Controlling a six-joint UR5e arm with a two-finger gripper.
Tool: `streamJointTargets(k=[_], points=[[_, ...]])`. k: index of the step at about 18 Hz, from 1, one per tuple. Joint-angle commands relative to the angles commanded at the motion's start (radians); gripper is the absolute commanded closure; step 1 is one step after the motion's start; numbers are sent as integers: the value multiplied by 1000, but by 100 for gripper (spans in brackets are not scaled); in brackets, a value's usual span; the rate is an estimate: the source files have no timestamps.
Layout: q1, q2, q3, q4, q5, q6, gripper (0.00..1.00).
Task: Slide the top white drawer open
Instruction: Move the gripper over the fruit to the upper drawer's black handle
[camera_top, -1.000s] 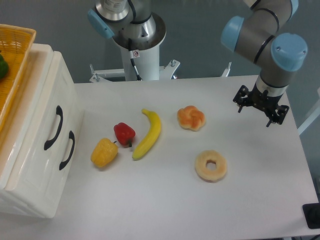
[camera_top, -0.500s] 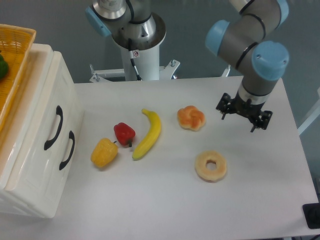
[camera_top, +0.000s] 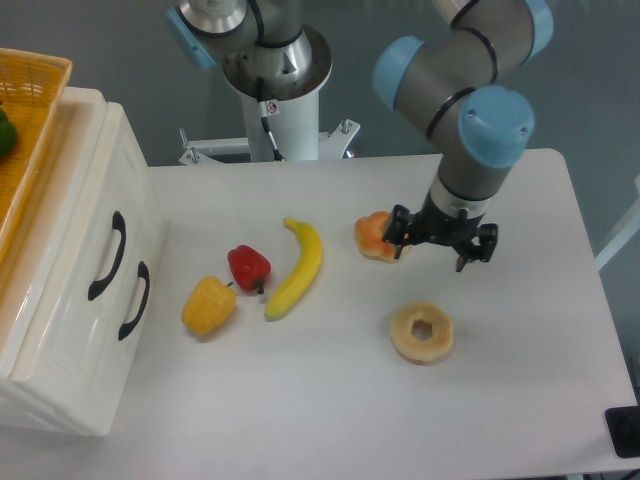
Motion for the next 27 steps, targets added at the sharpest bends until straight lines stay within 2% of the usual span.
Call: streamJointTargets(k=[6,9,14,19,22,27], points=[[-84,-2,-8,-6,-121,-120,0],[-123,-2,-8,-58,-169,-124,0],[-163,14,1,-110,-258,-144,0],[-233,15,37,-150,-270,-209,0],[-259,8,83,-230,-298,-218,0],[-299,12,84,-268,-328,-218,0]])
